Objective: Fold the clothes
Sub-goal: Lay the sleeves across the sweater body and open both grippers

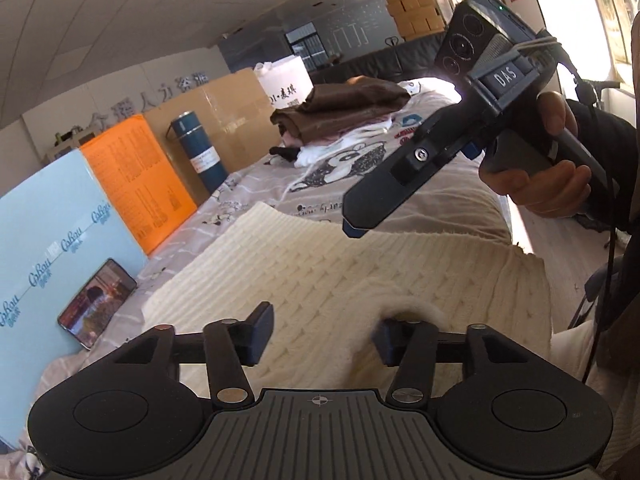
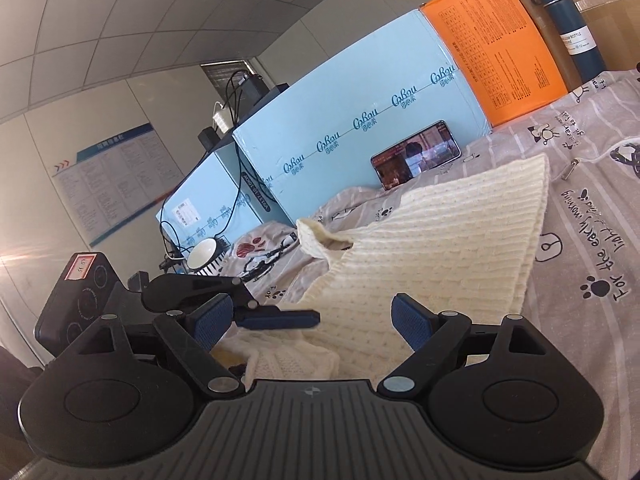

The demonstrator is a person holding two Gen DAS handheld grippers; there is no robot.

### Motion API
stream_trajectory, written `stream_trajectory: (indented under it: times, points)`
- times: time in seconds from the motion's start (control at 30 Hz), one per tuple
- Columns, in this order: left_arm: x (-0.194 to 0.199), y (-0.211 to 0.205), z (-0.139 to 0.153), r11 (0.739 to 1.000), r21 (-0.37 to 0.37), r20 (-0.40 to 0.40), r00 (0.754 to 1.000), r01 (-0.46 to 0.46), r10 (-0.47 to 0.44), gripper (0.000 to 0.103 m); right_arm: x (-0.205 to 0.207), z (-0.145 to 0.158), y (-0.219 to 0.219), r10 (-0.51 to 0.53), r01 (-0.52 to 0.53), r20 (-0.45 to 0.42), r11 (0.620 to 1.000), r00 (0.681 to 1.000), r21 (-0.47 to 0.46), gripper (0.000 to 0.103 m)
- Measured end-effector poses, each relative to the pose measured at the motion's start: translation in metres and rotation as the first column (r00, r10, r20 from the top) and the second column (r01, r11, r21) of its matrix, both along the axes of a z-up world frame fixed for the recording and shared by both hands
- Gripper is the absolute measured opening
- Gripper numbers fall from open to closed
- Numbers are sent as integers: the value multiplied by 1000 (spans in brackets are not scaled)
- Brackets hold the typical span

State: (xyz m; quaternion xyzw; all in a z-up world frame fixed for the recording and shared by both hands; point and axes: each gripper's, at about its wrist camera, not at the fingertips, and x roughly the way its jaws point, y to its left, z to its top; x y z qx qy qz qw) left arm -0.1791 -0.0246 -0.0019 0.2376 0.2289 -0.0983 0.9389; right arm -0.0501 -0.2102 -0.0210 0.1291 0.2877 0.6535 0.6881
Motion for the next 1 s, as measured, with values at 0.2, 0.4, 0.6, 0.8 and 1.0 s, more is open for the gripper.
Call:
stream_trajectory:
  times: [0.2, 0.4, 0.6, 0.8, 1.0]
  points:
    - [-27, 24, 11, 995, -78, 29, 997, -63, 66, 89, -3, -4, -5, 102, -102, 6, 994, 995, 46, 87]
    - [-47, 46, 19, 977, -180, 58, 990, -113, 126, 90, -15, -1, 3, 174, -175, 52, 984, 983, 25, 89]
    - [-42, 60, 13, 943, -209, 49, 960, -259, 274, 90, -14, -4, 20, 38, -28, 86, 994, 996, -107, 89]
    - [-36, 73, 0, 929, -271, -28, 966, -253, 255, 90, -38, -13, 38, 15, 82, 354, 963, 935, -257, 89]
    - [-25, 146, 21, 599, -723, -79, 902, -346, 425, 94, -15, 2, 27, -5, 40, 299, 993, 954, -111, 89]
